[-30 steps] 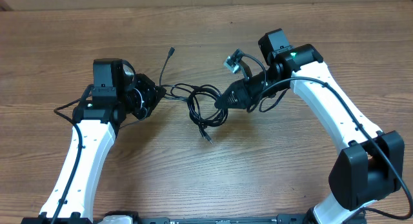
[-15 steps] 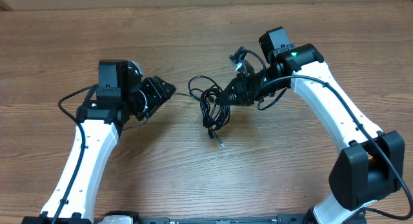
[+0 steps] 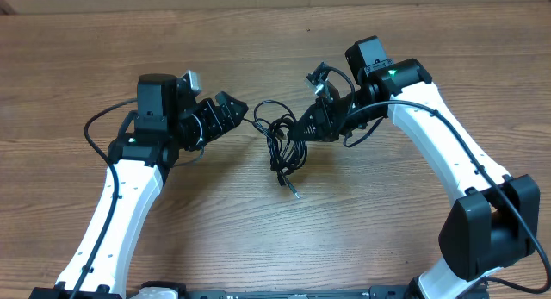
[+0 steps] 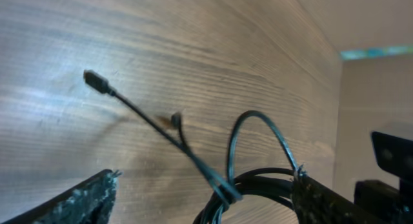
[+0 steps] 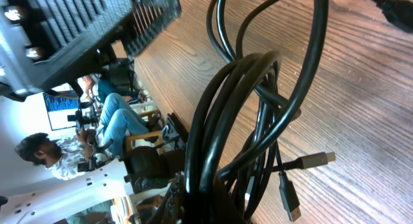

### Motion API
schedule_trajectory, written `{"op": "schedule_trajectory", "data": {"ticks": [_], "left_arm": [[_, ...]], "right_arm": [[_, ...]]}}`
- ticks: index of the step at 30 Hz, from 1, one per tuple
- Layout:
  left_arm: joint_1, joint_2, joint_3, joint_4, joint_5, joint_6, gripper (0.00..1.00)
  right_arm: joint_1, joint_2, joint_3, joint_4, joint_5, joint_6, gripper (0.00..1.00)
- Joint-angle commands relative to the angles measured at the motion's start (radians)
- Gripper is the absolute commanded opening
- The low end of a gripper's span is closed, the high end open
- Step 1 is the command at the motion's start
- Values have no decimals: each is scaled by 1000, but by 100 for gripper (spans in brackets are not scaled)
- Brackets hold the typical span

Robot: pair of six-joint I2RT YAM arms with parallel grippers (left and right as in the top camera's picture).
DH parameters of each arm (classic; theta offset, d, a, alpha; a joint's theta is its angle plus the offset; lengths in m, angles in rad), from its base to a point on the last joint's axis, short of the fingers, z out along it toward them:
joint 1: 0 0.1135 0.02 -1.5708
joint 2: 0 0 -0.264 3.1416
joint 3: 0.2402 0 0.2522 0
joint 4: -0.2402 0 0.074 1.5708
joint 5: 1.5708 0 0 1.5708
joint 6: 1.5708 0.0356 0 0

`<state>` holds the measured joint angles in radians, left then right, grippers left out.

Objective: Untangle cables

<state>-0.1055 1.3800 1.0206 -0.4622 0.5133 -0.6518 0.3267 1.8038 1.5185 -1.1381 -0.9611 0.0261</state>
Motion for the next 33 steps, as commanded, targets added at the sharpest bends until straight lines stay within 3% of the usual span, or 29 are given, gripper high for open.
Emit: {"op": "schedule_trajectory", "data": {"ticks": [1, 5, 10, 15, 21, 24, 33], "left_arm": [[-11, -10, 14, 10, 19, 118, 85], [-19, -9, 14, 10, 15, 241, 84], [-19, -9, 14, 11, -47, 264, 87], [-18, -9, 14, 21, -59, 318, 93], [-19, -9, 14, 22, 48, 438, 95], [-18, -9, 14, 21, 98, 512, 91], [-20, -2, 14, 76, 85, 510, 91]], "right_arm": [[-7, -26, 24, 5, -19, 0, 4], [-7, -26, 24, 10, -28, -80, 4], [-7, -26, 24, -8, -79, -302, 4], [-7, -26, 24, -23, -80, -409, 4], [-7, -26, 24, -34, -79, -584, 4], [-7, -26, 24, -29, -79, -601, 4], [0, -26, 24, -72, -84, -601, 4]]}}
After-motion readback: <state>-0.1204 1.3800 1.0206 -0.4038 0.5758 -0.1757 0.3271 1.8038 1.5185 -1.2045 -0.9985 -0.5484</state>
